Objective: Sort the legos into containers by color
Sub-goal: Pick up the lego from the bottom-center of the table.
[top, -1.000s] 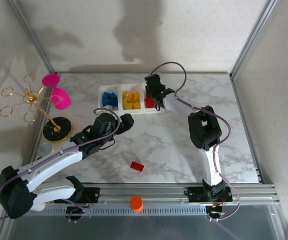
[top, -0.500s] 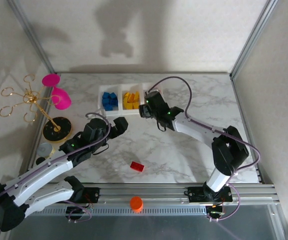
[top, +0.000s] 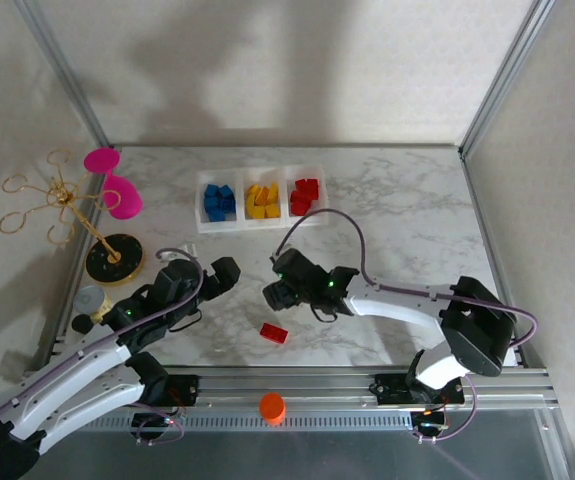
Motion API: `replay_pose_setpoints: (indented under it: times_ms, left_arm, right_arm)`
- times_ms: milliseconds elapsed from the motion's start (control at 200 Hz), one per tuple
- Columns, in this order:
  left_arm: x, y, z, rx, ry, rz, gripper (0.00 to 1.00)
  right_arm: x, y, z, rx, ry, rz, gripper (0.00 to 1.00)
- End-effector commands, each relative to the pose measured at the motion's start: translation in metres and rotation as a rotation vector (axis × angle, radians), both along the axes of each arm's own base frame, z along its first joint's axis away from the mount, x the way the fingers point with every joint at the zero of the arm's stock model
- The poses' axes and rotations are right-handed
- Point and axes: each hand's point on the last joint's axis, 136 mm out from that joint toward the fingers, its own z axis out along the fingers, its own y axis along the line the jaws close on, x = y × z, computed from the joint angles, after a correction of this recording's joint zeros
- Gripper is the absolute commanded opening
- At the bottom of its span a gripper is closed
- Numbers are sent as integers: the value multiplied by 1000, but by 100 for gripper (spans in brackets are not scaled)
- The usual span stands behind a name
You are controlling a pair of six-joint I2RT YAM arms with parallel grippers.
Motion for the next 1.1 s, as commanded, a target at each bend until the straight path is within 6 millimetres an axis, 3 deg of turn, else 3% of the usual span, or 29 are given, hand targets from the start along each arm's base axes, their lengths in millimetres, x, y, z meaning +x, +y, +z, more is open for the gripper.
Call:
replay_pose_setpoints:
  times_ms: [0,155,270,631,806,1096]
  left_arm:
    - [-8,14,-15,11,48,50,100]
    - [-14,19,-24,1,69,67,100]
    - [-17,22,-29,-1,80,80,100]
    - [-18,25,-31,-7,84,99,100]
    - [-20,27,-30,-14,76,106,100]
    - [-19,27,-30,-14,74,107,100]
  right_arm:
    - [-24,1,-4,11,30,26,79]
    - [-59,11,-25,-5,67,119,82]
    - [-74,17,-38,-47,55,160,85]
    - [-78,16,-83,-211,51,170,84]
    - [-75,13,-87,-243,42,151,76]
    - [-74,12,-86,-261,46,137,49]
